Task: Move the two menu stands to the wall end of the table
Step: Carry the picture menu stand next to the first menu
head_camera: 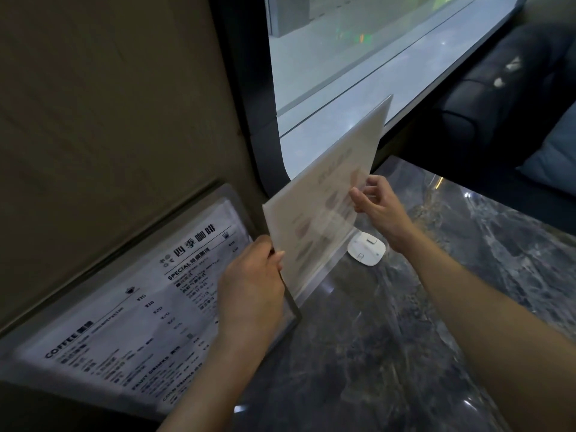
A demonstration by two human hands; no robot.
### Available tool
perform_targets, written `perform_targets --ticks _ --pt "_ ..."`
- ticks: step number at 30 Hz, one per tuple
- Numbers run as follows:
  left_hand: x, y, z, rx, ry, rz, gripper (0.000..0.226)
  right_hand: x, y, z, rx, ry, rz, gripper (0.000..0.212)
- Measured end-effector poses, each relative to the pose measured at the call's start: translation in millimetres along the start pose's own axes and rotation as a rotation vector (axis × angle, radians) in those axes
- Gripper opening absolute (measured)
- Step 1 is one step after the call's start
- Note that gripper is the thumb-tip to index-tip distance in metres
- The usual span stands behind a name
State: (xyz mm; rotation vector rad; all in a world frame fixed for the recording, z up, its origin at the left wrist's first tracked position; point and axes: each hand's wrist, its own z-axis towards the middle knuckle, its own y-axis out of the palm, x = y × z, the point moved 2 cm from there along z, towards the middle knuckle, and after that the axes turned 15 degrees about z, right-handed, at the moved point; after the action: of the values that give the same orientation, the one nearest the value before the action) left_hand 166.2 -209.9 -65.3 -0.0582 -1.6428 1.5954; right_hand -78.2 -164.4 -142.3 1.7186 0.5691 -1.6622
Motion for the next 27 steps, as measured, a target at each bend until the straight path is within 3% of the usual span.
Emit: perform_targets --ticks 27 --pt "-6.3 8.0 -0.2 0.037 0.046 0.040 0.012 7.1 -3.2 4.5 -0.043 0.071 -0.014 0.042"
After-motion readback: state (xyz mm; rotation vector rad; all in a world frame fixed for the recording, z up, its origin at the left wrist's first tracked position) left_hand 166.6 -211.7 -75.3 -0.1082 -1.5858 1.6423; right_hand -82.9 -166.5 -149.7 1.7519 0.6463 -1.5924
